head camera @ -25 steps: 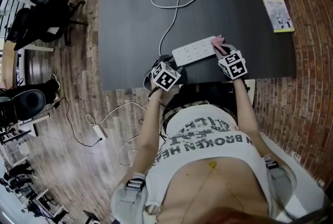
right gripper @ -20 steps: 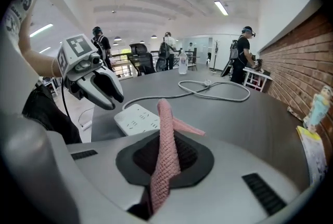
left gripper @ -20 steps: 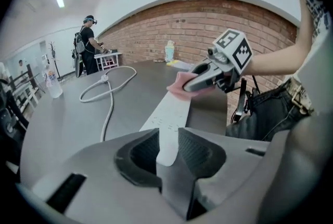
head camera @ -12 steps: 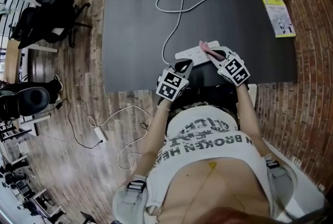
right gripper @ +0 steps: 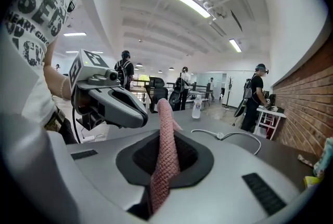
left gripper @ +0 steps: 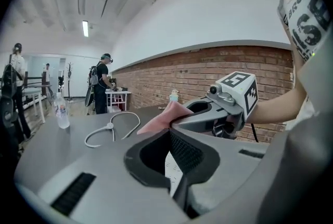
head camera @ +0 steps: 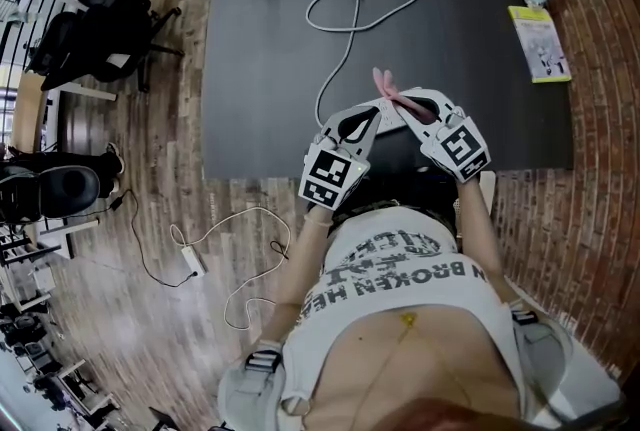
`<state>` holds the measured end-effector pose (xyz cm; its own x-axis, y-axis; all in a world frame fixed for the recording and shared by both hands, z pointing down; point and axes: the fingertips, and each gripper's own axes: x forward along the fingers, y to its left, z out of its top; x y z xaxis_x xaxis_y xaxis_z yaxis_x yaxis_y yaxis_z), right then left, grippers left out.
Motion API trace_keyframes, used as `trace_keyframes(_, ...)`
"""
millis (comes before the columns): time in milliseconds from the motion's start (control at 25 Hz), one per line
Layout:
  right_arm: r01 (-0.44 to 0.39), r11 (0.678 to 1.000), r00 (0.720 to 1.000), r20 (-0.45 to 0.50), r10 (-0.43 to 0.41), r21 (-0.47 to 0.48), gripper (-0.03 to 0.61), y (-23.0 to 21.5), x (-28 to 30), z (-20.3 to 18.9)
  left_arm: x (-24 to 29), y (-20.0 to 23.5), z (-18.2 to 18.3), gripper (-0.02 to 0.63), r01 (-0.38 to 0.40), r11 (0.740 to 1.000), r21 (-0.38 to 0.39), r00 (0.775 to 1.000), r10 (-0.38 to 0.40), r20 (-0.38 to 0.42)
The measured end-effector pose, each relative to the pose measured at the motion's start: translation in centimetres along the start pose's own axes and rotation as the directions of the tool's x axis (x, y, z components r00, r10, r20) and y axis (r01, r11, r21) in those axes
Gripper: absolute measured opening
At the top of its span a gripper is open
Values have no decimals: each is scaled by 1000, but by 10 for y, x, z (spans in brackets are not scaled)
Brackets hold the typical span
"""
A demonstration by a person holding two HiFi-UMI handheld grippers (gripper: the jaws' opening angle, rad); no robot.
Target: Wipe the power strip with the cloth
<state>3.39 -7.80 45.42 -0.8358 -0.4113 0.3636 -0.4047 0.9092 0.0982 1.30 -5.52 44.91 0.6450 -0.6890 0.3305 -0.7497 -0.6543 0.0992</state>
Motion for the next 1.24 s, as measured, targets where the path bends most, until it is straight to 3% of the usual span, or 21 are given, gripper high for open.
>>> trace_keyframes(360,2,1000,997,72,-4,29,15,8,-13,35,-16,-6,31,8,-17,1000,4,997,17,77)
trace_keyframes(1240,19,999,998,53,-21,49,17,16,-24,33,-35,-14,35,8,-18,1000,10,995,17,94)
